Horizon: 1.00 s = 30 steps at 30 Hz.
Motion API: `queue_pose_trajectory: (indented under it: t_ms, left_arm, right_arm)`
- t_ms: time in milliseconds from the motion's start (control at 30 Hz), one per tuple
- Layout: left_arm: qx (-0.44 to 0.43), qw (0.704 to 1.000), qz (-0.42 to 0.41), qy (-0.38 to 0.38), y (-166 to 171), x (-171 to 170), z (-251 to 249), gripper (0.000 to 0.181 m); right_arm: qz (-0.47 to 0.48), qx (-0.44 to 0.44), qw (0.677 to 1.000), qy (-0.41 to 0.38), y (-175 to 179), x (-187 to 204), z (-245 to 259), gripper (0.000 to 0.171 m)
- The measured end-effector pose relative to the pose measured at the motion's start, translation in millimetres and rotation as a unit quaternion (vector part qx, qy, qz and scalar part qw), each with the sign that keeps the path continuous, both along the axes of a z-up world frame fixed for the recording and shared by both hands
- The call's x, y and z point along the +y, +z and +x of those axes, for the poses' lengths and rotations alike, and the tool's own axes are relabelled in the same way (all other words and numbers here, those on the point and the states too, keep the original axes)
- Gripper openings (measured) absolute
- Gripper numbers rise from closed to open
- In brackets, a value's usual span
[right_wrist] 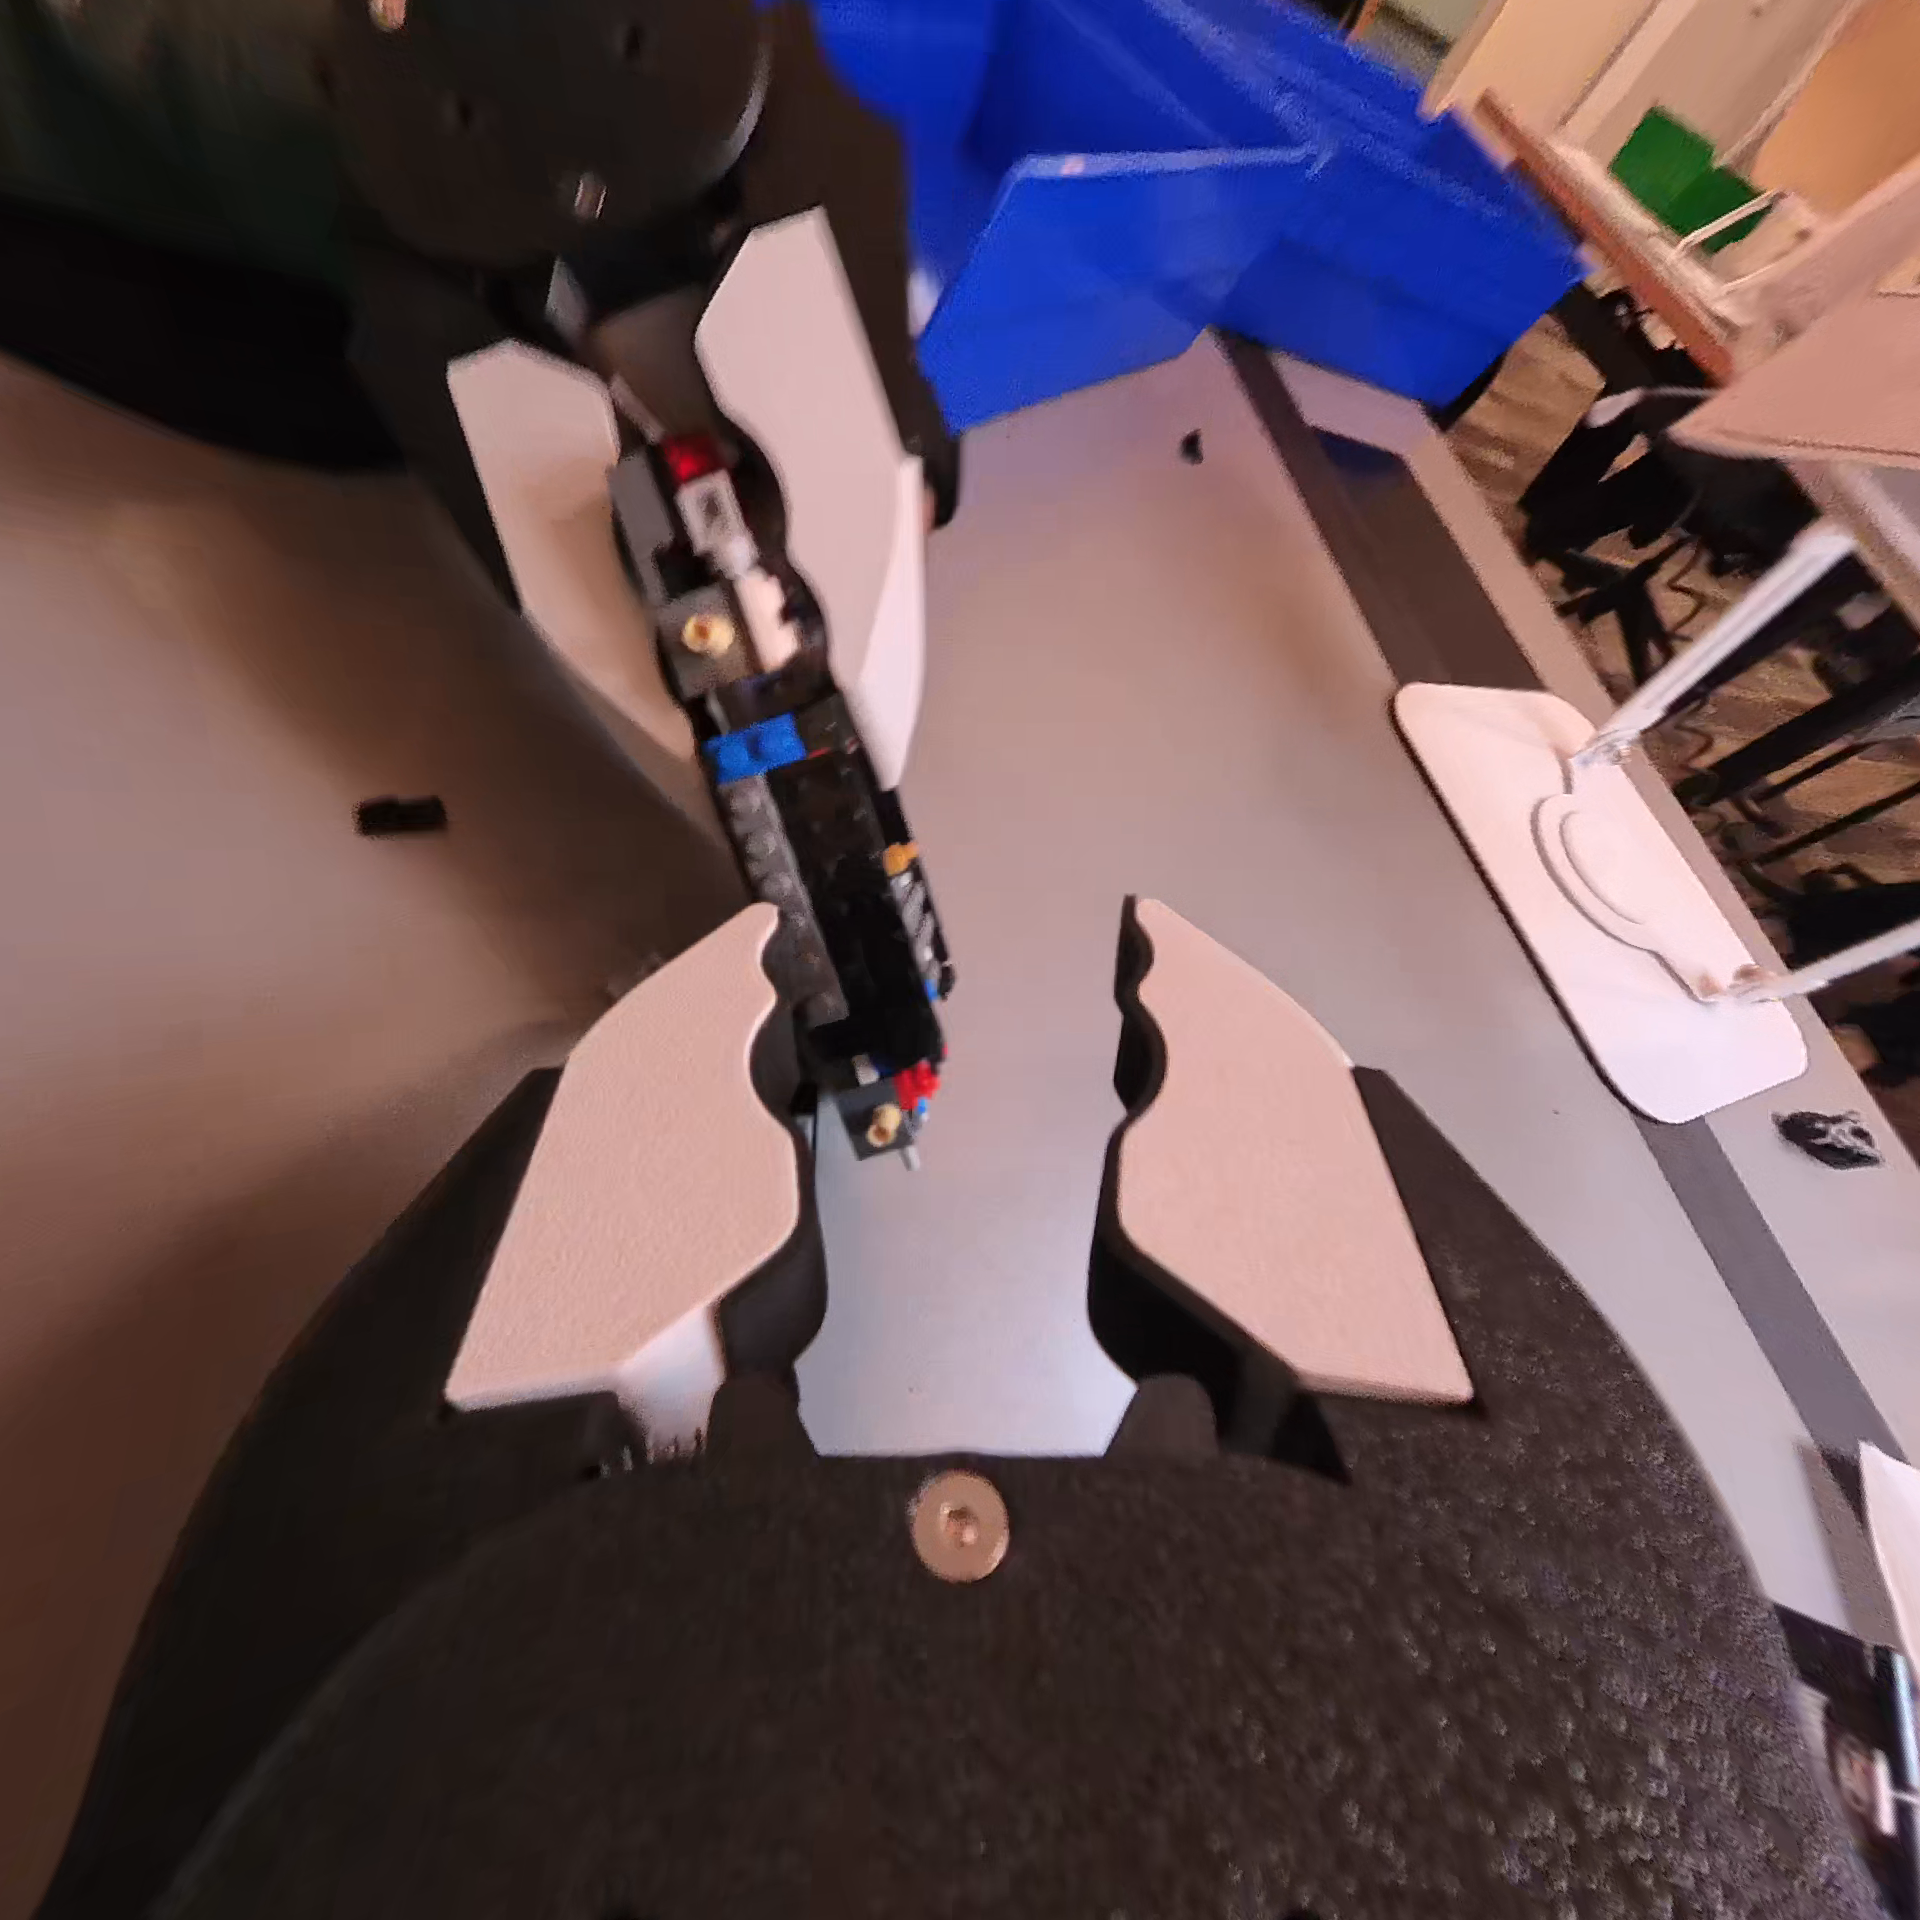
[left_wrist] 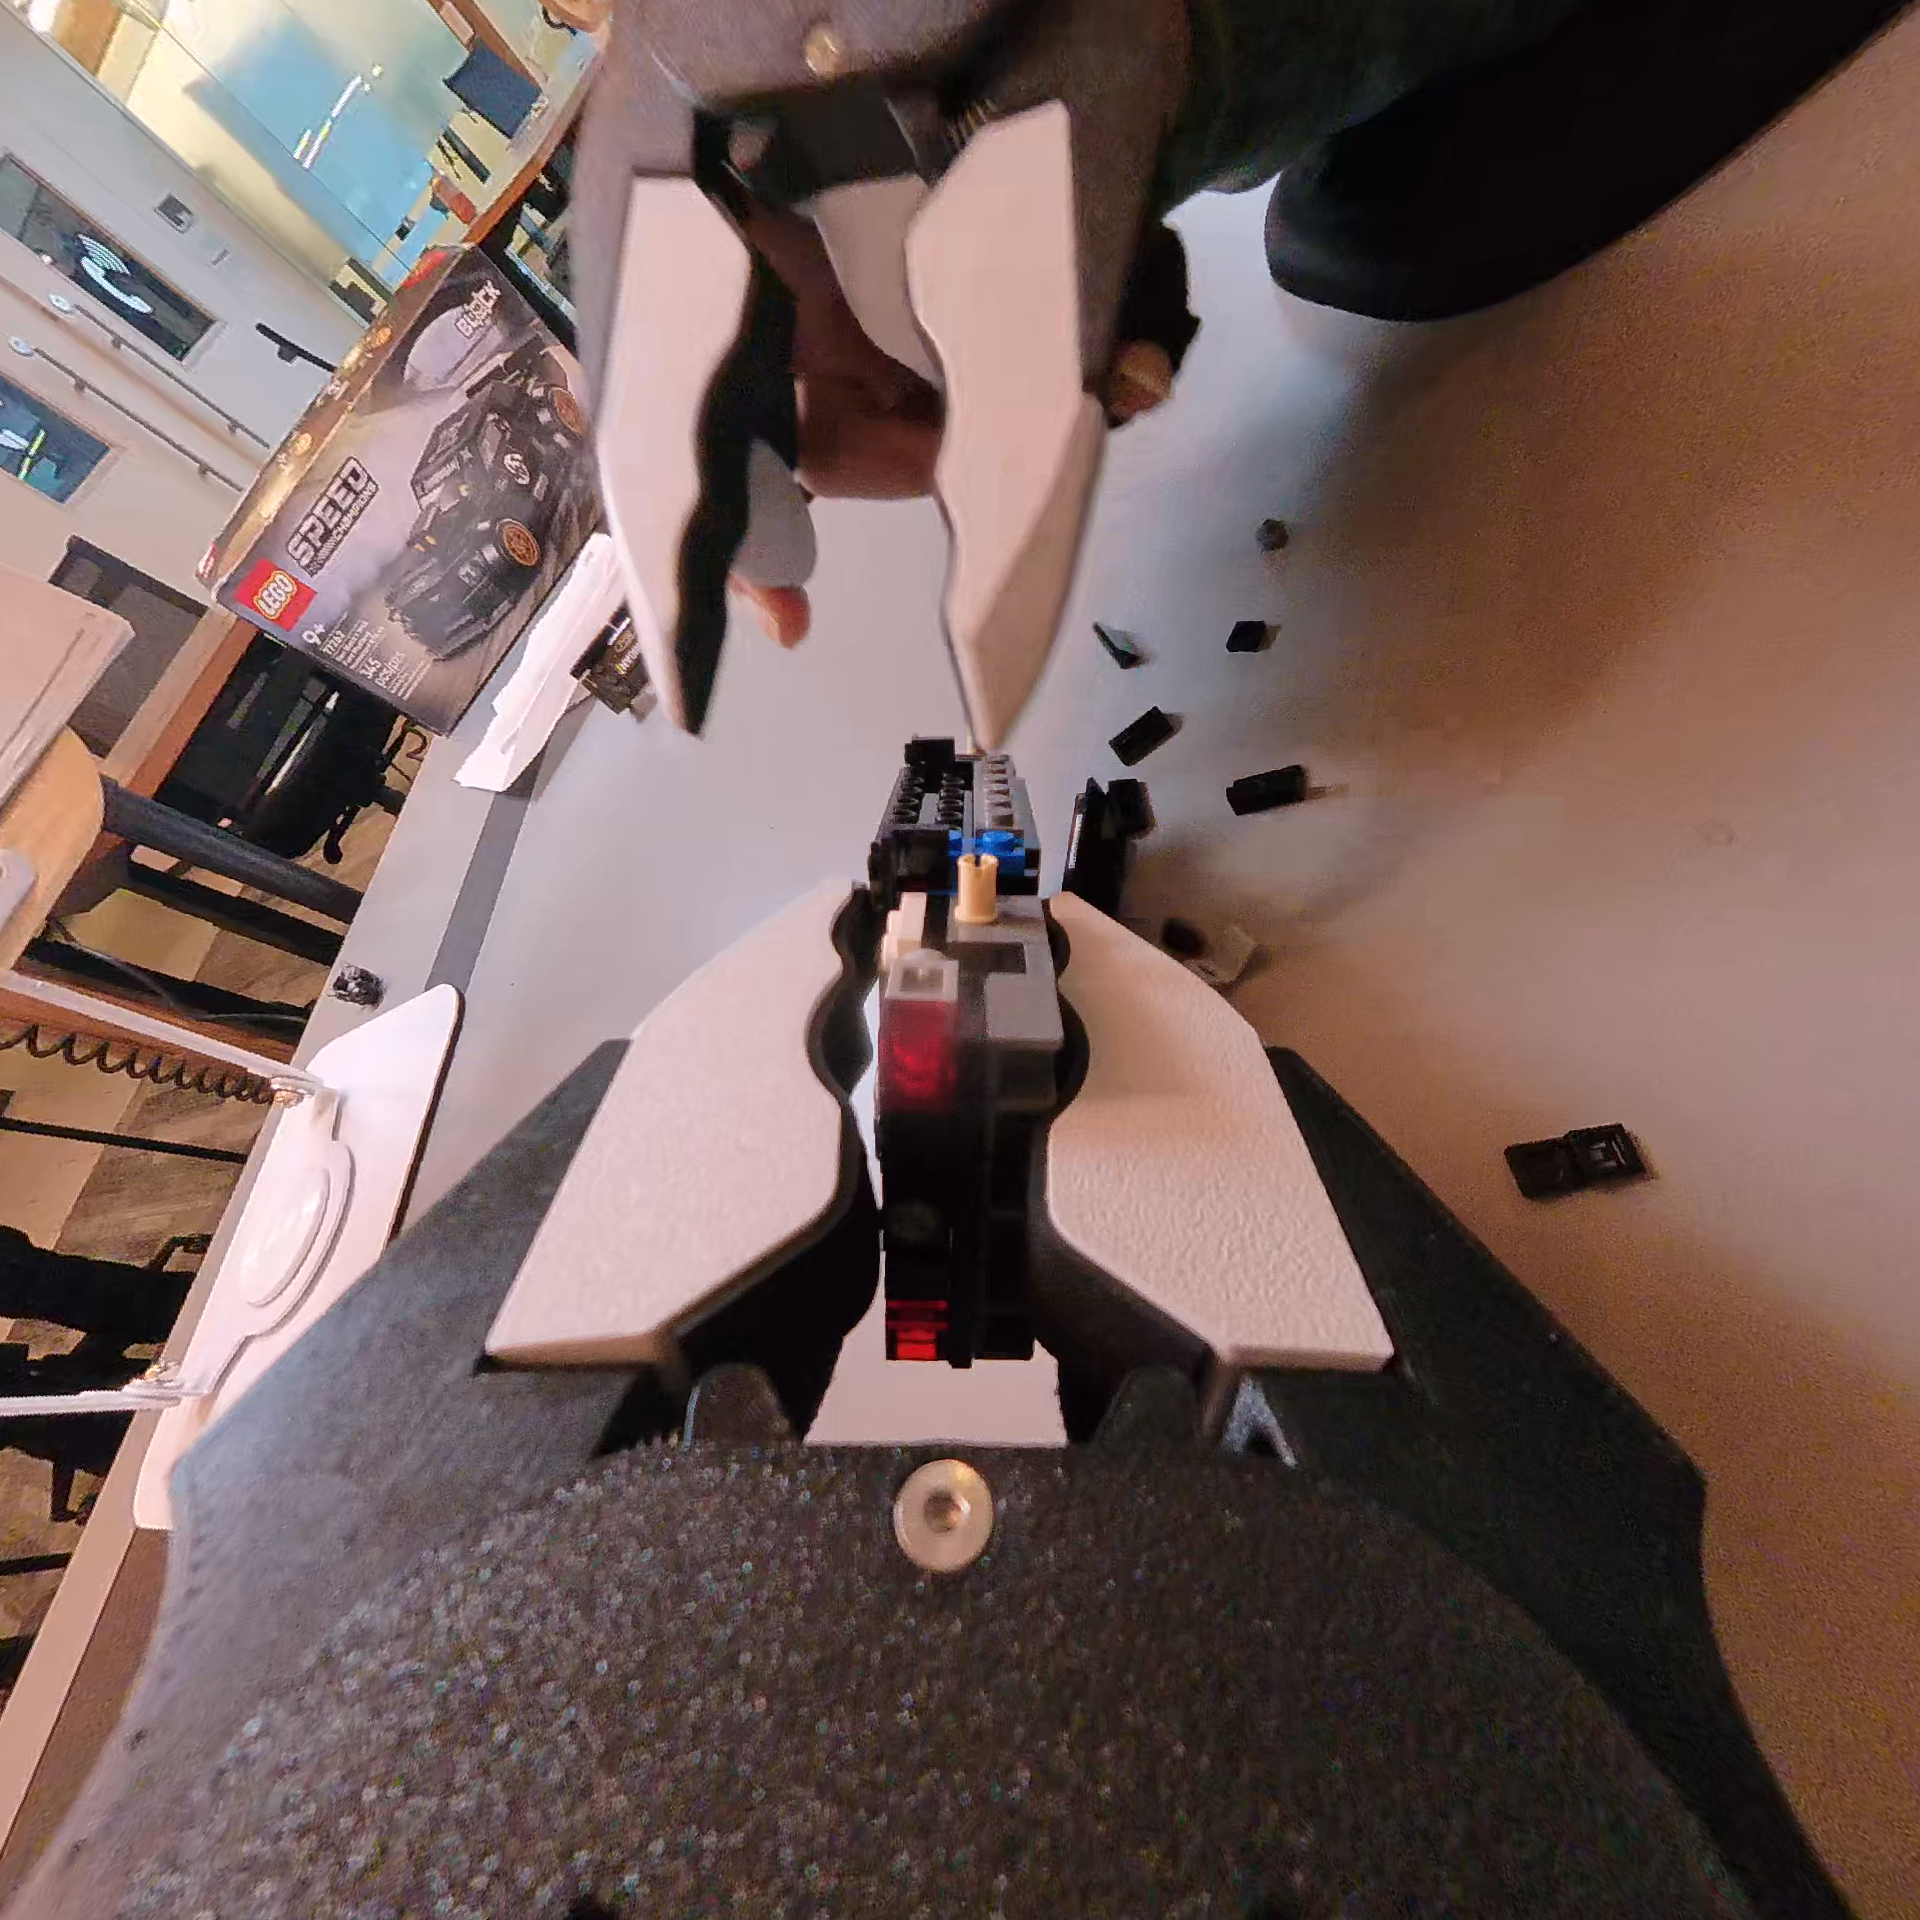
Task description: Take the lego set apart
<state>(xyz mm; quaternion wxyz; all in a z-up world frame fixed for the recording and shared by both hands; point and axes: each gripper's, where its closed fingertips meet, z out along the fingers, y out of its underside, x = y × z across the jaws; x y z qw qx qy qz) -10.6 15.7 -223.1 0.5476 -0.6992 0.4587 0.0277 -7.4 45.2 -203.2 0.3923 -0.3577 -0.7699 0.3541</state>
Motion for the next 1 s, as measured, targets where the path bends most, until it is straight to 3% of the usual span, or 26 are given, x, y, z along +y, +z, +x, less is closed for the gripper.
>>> queue_pose_trajectory:
  t_ms: [133, 367, 800, 933, 1000]
  left_arm:
    - [-0.001, 1.0, 0.0, 0.0, 0.2, 0.2, 0.1, 0.029]
    - [-0.002, 1.0, -0.003, 0.003, 0.8, 0.8, 0.2, 0.029]
    - [0.002, 1.0, -0.006, 0.006, 0.2, 0.8, -1.4, 0.031]
    - [0.006, 1.0, -0.012, 0.014, -3.7, 2.3, -3.7, 0.042]
    - [0.014, 1.0, -0.01, 0.011, -5.7, 1.7, -3.4, 0.037]
  right_arm:
    - [-0.021, 0.029, 0.999, 0.009, 15.4, -2.6, 1.7, 0.052]
    - [0.101, 0.023, 0.993, 0.062, -13.3, -41.8, -3.9, 0.047]
    - [0.199, 0.055, 0.976, 0.067, -13.3, -42.1, -10.0, 0.04]
    - [0.201, 0.053, 0.975, 0.072, -12.1, -40.2, -6.7, 0.029]
    - [0.208, 0.055, 0.974, 0.073, -12.7, -40.1, -6.5, 0.029]
